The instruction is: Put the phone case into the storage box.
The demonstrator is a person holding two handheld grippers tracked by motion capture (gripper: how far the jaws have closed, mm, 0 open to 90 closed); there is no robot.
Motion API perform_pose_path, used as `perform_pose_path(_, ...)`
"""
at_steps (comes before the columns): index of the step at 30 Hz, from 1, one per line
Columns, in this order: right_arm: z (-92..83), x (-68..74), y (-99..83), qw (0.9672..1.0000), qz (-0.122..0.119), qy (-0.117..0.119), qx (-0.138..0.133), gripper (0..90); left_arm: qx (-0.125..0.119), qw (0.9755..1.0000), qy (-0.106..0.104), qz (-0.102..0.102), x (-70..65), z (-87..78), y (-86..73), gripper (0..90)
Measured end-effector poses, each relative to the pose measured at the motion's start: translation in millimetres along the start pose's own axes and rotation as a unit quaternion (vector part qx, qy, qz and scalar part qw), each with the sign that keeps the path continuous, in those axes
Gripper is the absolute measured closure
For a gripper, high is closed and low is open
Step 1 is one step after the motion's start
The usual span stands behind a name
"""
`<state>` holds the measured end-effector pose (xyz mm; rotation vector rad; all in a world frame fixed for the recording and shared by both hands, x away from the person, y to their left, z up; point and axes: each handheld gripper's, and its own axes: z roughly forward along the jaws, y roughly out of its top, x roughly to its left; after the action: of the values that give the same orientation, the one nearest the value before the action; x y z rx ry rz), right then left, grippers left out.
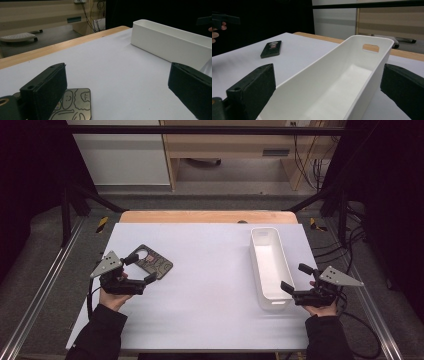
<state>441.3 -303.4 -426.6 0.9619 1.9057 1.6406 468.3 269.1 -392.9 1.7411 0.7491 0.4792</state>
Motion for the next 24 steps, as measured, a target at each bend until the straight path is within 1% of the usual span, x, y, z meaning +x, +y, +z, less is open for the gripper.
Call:
perform_pose_path(6, -0.1, -0.1, 0.1, 1.0000, 0.000, -0.001, 0.001, 0.2, 0.006, 1.0000, 0.001, -0.001, 2.3, 7.7, 3.8, 1.5)
perform_pose_path(12, 0.4, 0.2, -0.1, 1.0000, 0.000, 0.000, 0.000, 0.3, 0.017, 0.9998, 0.003, 0.003, 3.8, 17.0, 6.1, 1.5)
perform_pose_path(13, 0.1, 0.0, 0.0, 1.0000, -0.001, -0.001, 0.001, 0.2, 0.024, 0.9997, 0.006, 0.006, 4.8, 21.6, 6.4, 1.5)
perform_pose_path(14, 0.1, -0.1, 0.0, 1.0000, 0.000, -0.003, 0.000, 0.2, 0.024, 0.9997, 0.006, 0.006, 4.8, 21.6, 6.4, 1.5)
perform_pose_path(16, 0.2, 0.0, 0.0, 1.0000, 0.000, -0.002, 0.001, 0.3, 0.032, 0.9994, 0.010, 0.005, 7.2, 29.1, 6.0, 1.5)
perform_pose_path(24, 0.2, 0.0, 0.0, 1.0000, -0.001, -0.001, 0.001, 0.2, 0.059, 0.9980, 0.020, 0.007, 14.6, 45.2, 3.1, 1.6)
